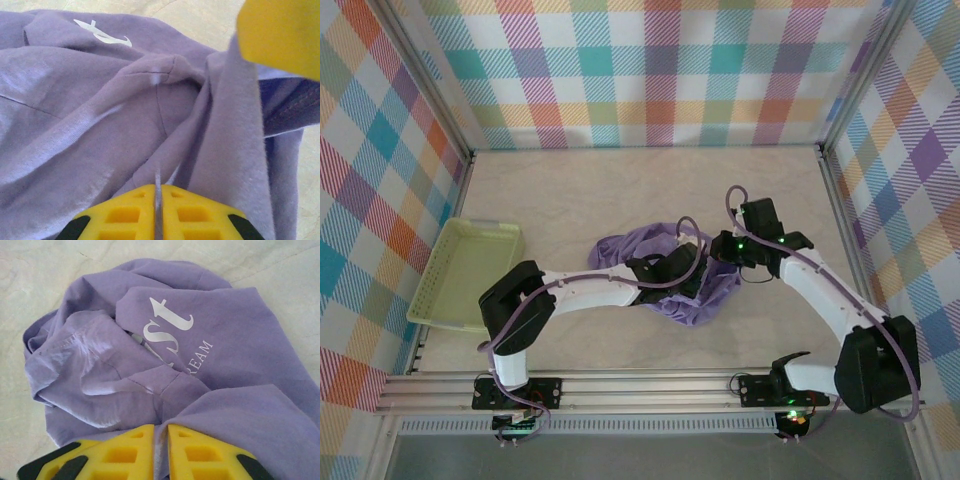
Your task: Fold the inside-out t-shirt
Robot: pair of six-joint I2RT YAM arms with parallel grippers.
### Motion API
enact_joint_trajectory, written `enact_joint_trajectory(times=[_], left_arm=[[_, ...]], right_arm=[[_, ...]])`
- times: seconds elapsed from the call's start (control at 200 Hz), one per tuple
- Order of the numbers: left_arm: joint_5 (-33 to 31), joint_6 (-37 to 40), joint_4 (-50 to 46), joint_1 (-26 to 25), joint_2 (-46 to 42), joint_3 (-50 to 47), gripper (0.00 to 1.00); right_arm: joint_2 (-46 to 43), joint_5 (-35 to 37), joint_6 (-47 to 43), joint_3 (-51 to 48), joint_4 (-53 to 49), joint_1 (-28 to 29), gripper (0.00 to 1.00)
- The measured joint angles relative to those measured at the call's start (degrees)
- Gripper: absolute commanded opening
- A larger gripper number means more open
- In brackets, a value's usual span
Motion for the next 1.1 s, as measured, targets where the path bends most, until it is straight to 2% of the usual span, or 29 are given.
enact_joint_trajectory(times=[0.115, 0.365, 0.57, 0.72, 1.1], left_arm=[[0.2, -0.3, 0.0, 0.3, 0.0, 0.0, 0.13], [0.6, -1.1, 0.0, 0.7, 0.5, 0.0, 0.14], [0.6, -1.3, -0.1, 1.0, 1.4, 0.0, 0.14], [0.7, -1.3, -0.1, 1.0, 1.6, 0.0, 0.15], [1.7, -1.4, 0.2, 1.0, 1.6, -0.4, 0.19]], right_arm=[[-4.5, -0.1, 0.3, -1.6, -0.1, 0.7, 0.30], [-14.3, 1.7, 1.8, -7.8, -2.6, 6.1, 0.26], [-17.4, 4.8, 4.2, -13.5, -4.5, 6.5, 0.21], [-17.1, 3.0, 5.9, -17.7, -3.4, 6.8, 0.21], [-6.5, 2.5, 7.8, -15.5, 2.3, 10.1, 0.36]])
